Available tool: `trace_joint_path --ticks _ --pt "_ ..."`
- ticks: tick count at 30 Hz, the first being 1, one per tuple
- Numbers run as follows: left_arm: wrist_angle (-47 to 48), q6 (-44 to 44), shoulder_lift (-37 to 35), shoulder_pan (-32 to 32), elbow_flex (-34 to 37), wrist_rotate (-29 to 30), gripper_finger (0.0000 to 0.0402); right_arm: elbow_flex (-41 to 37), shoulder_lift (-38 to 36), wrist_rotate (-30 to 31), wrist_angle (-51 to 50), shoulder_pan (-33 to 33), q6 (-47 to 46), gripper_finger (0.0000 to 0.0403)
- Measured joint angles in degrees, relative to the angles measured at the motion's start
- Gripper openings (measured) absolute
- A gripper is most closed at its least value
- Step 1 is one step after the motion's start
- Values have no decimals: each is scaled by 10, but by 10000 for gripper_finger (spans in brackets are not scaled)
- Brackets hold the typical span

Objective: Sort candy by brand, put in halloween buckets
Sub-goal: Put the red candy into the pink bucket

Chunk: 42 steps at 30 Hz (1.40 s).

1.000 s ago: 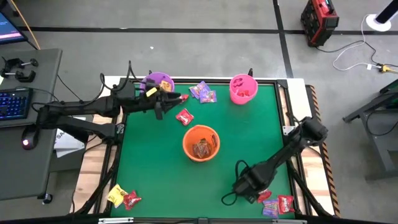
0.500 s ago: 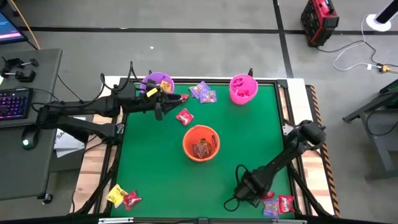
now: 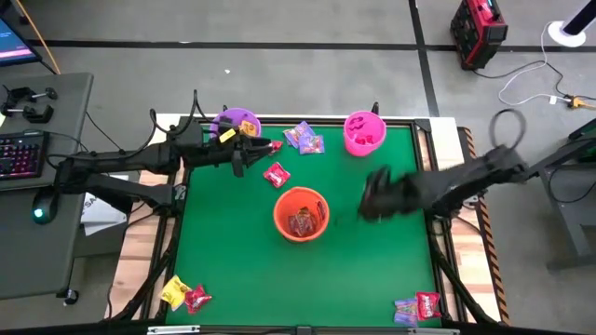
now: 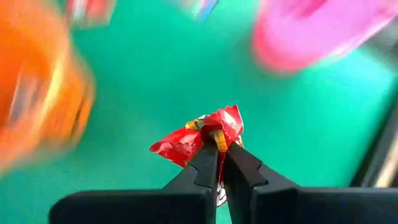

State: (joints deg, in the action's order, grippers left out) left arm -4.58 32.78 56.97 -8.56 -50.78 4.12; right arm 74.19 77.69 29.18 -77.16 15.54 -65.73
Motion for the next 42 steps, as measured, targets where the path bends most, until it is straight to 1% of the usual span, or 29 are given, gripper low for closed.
trace_joint_path --ticks 1,3,4,6,9,12,14,17,22,24,26,30,36,39,42 --pt "0 0 0 0 0 0 195 0 -18 44 8 -35 17 8" --pt "0 0 0 0 0 0 195 0 -49 104 39 -115 66 7" --pt "0 0 0 0 0 2 195 0 -60 118 62 -155 96 6" --pt "0 1 0 0 0 10 195 0 -71 123 123 -232 169 3" --pt "0 2 0 0 0 15 195 0 -65 86 207 -333 286 3" --pt "0 2 0 0 0 15 195 0 -38 39 261 -409 359 20" --pt "0 2 0 0 0 15 195 0 -16 8 276 -447 394 45" --pt "0 2 0 0 0 15 195 0 18 -38 279 -487 422 98" --pt "0 2 0 0 0 15 195 0 52 -110 277 -509 458 194" --pt "0 2 0 0 0 15 195 0 54 -119 276 -507 472 221" --pt "3 2 0 0 0 15 195 0 48 -130 268 -500 487 241" --pt "30 1 0 5 0 11 195 0 5 -131 253 -478 508 254" --pt "124 1 0 19 0 11 195 0 -81 -128 217 -451 486 255" --pt "157 0 0 18 0 31 195 0 -111 -129 198 -438 469 255" --pt "160 3 3 5 0 59 194 0 -129 -129 188 -429 442 255"
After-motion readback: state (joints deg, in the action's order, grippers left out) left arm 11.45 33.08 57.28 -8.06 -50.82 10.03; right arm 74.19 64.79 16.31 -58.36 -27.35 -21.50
